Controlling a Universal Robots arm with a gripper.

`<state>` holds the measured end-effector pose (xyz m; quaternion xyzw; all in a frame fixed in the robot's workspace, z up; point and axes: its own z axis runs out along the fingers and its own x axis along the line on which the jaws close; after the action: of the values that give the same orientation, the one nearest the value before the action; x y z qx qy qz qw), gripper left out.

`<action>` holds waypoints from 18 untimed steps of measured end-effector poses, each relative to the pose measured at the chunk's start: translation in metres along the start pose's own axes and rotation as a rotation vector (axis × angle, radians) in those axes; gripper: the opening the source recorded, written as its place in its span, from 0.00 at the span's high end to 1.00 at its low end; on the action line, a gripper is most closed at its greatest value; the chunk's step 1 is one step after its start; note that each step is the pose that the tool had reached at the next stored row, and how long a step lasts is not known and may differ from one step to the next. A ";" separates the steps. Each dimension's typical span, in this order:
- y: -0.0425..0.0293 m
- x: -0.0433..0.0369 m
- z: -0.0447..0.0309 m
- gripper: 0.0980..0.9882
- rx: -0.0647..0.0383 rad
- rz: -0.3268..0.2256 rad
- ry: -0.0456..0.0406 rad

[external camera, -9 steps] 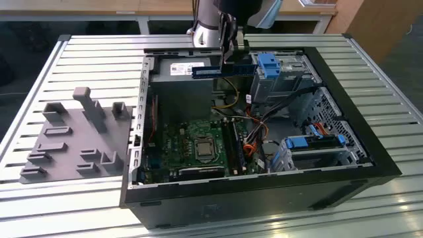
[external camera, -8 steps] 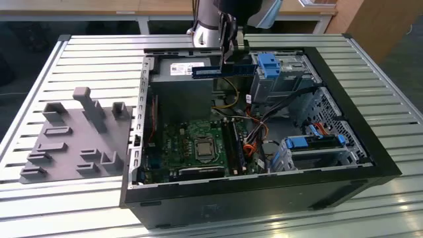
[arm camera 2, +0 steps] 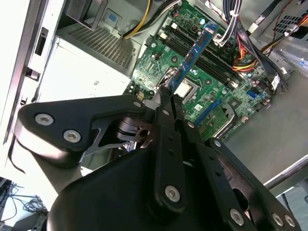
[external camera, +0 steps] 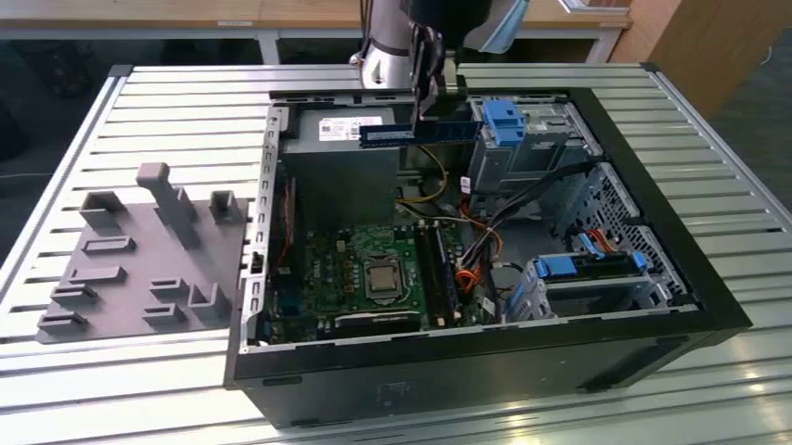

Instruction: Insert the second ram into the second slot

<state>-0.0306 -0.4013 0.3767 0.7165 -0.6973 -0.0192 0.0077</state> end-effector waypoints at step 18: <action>0.0002 0.0073 -0.0001 0.95 0.000 0.000 0.0002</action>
<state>-0.0306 -0.4085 0.3767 0.7165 -0.6973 -0.0191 0.0077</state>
